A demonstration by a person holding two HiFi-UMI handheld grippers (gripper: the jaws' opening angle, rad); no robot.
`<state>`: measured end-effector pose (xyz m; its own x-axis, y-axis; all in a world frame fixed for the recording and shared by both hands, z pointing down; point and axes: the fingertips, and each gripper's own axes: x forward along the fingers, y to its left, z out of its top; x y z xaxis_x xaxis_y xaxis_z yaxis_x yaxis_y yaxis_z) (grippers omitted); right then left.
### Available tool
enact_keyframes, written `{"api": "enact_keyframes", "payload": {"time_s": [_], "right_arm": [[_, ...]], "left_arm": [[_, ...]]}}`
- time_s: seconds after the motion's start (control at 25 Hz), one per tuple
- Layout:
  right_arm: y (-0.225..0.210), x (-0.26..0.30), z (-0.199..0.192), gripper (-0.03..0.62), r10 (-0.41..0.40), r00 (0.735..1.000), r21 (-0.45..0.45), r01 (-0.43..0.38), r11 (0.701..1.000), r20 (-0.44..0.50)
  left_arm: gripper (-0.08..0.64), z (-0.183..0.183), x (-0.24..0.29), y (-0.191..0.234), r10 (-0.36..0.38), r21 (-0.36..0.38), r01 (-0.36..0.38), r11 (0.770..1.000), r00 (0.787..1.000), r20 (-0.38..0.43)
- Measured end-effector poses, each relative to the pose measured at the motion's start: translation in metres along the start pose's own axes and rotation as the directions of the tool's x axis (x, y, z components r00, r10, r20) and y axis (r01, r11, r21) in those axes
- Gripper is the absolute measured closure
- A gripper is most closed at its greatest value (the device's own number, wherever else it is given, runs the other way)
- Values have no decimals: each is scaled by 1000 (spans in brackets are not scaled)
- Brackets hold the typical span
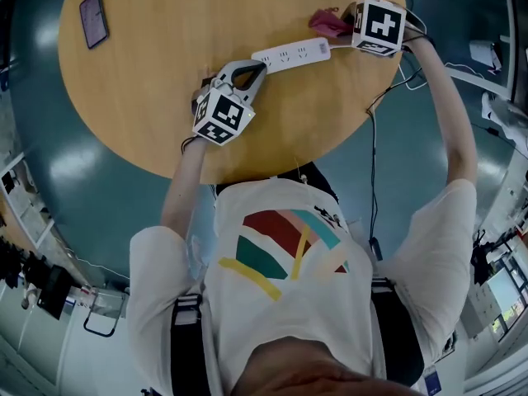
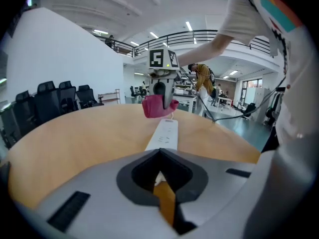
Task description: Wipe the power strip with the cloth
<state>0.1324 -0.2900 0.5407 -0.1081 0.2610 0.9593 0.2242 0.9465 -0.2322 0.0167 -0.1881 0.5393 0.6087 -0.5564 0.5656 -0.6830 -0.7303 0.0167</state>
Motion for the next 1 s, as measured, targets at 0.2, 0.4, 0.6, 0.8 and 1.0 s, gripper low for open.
{"api": "enact_keyframes", "payload": {"time_s": [0.2, 0.4, 0.6, 0.8, 1.0], "right_arm": [[5, -69, 36, 552, -262, 876, 296, 146, 944, 404], [36, -148, 55, 552, -611, 484, 633, 142, 761, 627], [93, -182, 33, 552, -833, 144, 839, 24, 543, 535], [146, -175, 28, 554, -858, 91, 863, -93, 497, 505], [176, -179, 54, 554, -823, 86, 827, -49, 560, 562]], "left_arm": [[517, 59, -34, 31, 164, -160, -133, 978, 966, 199], [517, 135, -90, 48, 332, -241, -254, 937, 863, 380], [517, 172, -145, 29, 461, -346, -320, 882, 740, 489], [517, 178, -183, 5, 519, -376, -363, 853, 678, 521], [517, 176, -198, -2, 547, -394, -384, 835, 655, 521]]}}
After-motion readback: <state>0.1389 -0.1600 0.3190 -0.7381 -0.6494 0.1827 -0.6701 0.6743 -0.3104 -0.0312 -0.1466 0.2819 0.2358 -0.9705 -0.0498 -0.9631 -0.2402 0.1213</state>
